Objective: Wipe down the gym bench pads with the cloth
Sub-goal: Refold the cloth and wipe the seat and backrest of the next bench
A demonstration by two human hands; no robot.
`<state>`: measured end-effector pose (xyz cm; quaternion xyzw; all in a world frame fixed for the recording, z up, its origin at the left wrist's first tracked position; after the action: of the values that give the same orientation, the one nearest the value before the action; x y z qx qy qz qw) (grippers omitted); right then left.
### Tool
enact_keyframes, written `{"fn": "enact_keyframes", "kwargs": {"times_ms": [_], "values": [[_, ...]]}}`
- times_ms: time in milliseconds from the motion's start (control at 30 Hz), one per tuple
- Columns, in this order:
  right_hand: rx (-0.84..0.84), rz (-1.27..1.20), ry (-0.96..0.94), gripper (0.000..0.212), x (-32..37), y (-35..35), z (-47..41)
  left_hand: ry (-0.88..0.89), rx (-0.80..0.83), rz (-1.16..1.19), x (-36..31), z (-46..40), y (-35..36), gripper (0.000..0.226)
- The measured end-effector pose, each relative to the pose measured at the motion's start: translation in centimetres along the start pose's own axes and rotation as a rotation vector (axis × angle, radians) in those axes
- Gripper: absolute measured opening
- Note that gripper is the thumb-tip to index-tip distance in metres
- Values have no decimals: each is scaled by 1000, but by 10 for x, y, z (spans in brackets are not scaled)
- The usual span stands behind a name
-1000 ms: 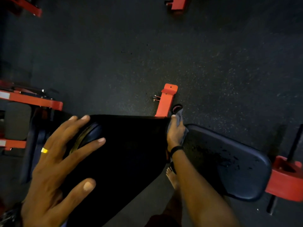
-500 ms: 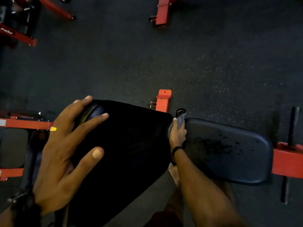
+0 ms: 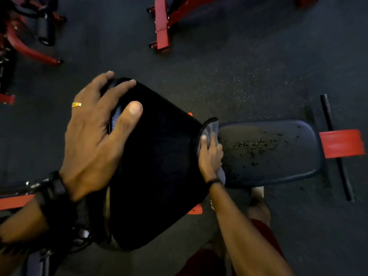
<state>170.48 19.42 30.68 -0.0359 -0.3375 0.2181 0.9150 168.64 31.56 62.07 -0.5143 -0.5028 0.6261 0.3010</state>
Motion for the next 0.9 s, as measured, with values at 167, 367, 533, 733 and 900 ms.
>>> {"fn": "enact_keyframes", "kwargs": {"times_ms": [167, 367, 533, 733, 900], "values": [[53, -17, -99, 72, -61, -20, 79, 17, -9, 8, 0, 2, 0, 62], [-7, 63, 151, 64, 1, -6, -17, 16, -20, 10, -1, 3, 0, 63], [50, 48, -110, 76, -30, -18, 86, 23, -5, 21, 1, 2, -2, 62], [3, 23, 251, 76, -12, -10, -24, 18, -10, 11, 2, 0, 0, 55], [-3, 9, -210, 78, 4, -13, 43, 39, 4, -22, 7, 0, 1, 52]]}}
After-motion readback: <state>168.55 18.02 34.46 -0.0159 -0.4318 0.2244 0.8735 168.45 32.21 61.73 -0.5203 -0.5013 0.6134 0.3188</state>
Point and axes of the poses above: each hand's wrist, its own z-axis away from the middle knuckle, its own y-axis out of the palm, x = y × z, the point moved 4 cm from there along -z, towards the middle knuckle, and after that the axes turned 6 degrees about y, right-handed, at the moved point
